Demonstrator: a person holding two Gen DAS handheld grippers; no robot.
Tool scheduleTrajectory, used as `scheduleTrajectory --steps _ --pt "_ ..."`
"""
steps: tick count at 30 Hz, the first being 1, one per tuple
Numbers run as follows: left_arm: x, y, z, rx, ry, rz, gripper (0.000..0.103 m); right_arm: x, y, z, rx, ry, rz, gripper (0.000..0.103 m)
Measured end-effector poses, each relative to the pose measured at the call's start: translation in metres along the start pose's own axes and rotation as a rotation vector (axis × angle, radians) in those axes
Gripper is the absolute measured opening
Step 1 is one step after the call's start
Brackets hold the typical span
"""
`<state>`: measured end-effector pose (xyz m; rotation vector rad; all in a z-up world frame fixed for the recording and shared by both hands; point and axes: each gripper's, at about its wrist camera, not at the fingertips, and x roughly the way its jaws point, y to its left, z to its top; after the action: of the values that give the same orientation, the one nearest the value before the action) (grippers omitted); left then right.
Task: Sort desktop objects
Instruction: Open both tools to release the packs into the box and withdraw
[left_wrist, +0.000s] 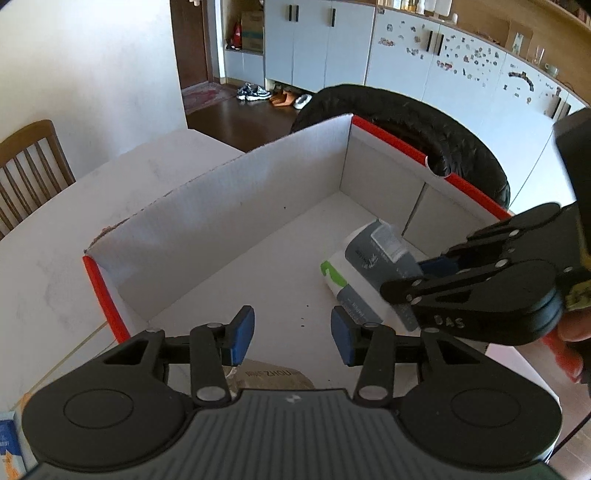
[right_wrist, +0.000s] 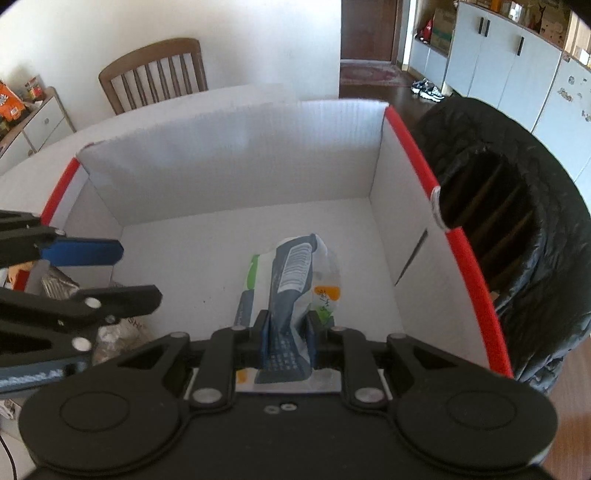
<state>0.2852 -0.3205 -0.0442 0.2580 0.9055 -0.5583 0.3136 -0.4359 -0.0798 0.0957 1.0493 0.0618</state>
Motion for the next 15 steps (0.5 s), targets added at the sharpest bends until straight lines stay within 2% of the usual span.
scheduleTrajectory --steps 7,10,15 --pt "-0.016 -0.003 -0.001 -0.013 -0.026 -0.009 0.045 -0.004 -0.002 -0.001 0.002 0.016 0.019 0.032" --pt "-0.024 -0.004 -0.001 -0.022 -0.041 -0.008 0.047 -0.013 -0.002 -0.002 -0.015 0.003 0.026 0.044" --pt "-0.037 -0.004 -0.003 -0.042 -0.071 -0.007 0.05 -0.033 0.004 -0.009 -0.051 -0.027 0.038 0.048"
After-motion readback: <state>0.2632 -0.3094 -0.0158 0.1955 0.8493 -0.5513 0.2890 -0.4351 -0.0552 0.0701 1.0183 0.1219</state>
